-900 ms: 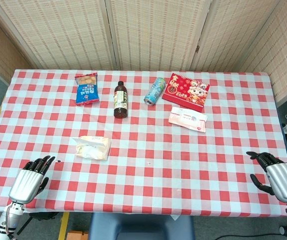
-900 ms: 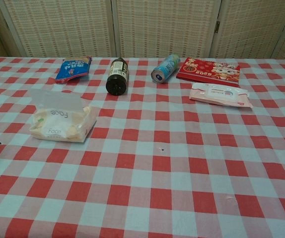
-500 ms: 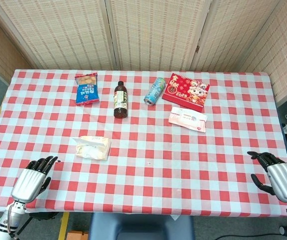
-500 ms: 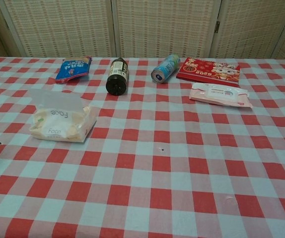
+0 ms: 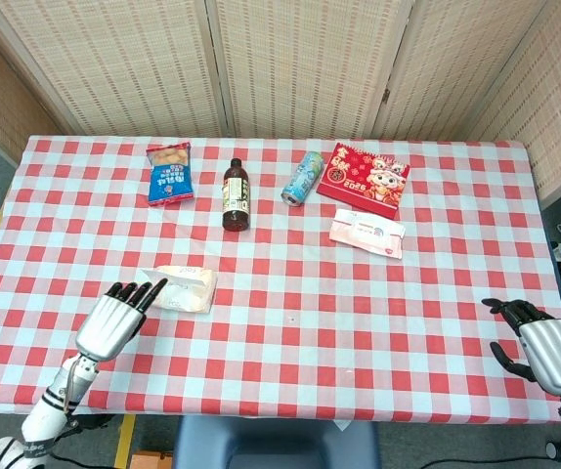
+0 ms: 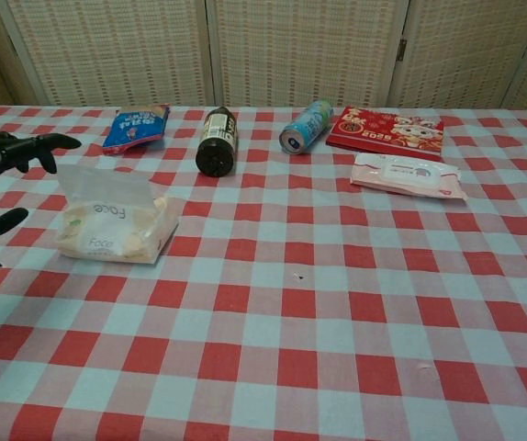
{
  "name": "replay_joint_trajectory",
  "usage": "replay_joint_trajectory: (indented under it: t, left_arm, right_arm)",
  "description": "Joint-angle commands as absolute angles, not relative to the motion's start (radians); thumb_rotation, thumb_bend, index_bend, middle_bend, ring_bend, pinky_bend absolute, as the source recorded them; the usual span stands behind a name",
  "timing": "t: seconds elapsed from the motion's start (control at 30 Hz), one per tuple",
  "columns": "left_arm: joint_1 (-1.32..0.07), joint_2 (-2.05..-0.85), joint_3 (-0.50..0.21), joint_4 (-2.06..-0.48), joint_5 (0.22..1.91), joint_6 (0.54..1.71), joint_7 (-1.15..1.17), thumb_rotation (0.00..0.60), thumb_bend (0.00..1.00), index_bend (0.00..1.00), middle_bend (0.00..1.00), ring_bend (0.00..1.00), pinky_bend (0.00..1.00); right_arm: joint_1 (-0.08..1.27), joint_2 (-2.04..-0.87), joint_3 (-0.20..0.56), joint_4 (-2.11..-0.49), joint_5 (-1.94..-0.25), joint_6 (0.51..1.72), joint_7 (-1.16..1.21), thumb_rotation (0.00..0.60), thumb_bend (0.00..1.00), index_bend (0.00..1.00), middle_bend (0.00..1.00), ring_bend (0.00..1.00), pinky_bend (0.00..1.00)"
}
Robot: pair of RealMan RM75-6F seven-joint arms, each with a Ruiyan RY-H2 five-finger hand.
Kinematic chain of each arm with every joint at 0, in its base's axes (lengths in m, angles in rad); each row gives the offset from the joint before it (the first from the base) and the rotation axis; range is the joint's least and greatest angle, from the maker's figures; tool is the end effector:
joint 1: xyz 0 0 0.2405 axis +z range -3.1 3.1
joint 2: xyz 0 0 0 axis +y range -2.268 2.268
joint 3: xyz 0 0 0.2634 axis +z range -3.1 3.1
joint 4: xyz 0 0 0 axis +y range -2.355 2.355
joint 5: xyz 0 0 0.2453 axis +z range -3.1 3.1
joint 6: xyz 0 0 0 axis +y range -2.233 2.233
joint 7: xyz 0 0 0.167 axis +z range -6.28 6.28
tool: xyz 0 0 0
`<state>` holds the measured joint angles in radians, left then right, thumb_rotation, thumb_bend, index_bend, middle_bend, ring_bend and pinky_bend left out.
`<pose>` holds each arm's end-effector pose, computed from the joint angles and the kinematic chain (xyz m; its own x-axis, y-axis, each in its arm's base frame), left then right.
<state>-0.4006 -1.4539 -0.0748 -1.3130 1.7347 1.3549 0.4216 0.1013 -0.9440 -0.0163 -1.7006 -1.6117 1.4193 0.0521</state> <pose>-0.2407 0.2988 0.0126 0.7016 -0.2215 0.6773 0.5491 -0.4377 -0.7120 -0.3200 -0.1939 0.1519 0.4437 -0.1243 0.8875 -0.8946 -0.1211 0.4302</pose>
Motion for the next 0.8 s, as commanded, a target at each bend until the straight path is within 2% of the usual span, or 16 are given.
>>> replay_joint_trajectory:
  t: [0.03, 0.23, 0.4, 0.5, 0.63, 0.7, 0.8]
  left_arm:
    - [-0.458, -1.501, -0.103, -1.278, 1.711, 1.282, 0.437, 0.6, 0.44, 0.09, 0.53, 0.59, 0.64]
    - [-0.524, -1.586, -0.135, -1.181, 1.656, 1.206, 0.45, 0.6, 0.44, 0.1, 0.65, 0.71, 0.75]
    - [-0.56, -1.641, -0.149, -1.114, 1.625, 1.183, 0.43, 0.6, 0.44, 0.14, 0.7, 0.76, 0.78]
    - [-0.577, -1.671, -0.15, -1.066, 1.628, 1.199, 0.407, 0.6, 0.45, 0.26, 0.75, 0.79, 0.81]
    - [-0.591, -1.711, -0.15, -1.0, 1.635, 1.237, 0.373, 0.6, 0.53, 0.57, 0.82, 0.84, 0.85]
    - [-0.594, -1.725, -0.148, -0.979, 1.634, 1.251, 0.363, 0.6, 0.55, 0.62, 0.84, 0.85, 0.85]
    - [-0.598, -1.737, -0.147, -0.956, 1.632, 1.269, 0.356, 0.6, 0.55, 0.62, 0.85, 0.85, 0.85]
  right_arm:
    - [0.101, -0.941, -0.017, -1.704, -1.612, 1.42, 0.052, 0.6, 0.29, 0.24, 0.32, 0.24, 0.51]
    - [0.102, -0.938, -0.017, -1.705, -1.609, 1.416, 0.056, 0.6, 0.29, 0.25, 0.32, 0.24, 0.51]
    - [0.105, -0.935, -0.018, -1.707, -1.606, 1.407, 0.055, 0.6, 0.29, 0.25, 0.32, 0.24, 0.51]
    - [0.106, -0.934, -0.019, -1.707, -1.606, 1.406, 0.055, 0.6, 0.29, 0.25, 0.32, 0.24, 0.51]
    - [0.107, -0.934, -0.019, -1.708, -1.605, 1.403, 0.055, 0.6, 0.29, 0.25, 0.32, 0.24, 0.51]
    - [0.107, -0.934, -0.019, -1.708, -1.604, 1.402, 0.054, 0.6, 0.29, 0.25, 0.32, 0.24, 0.51]
    - [0.108, -0.933, -0.019, -1.709, -1.603, 1.399, 0.054, 0.6, 0.29, 0.25, 0.32, 0.24, 0.51]
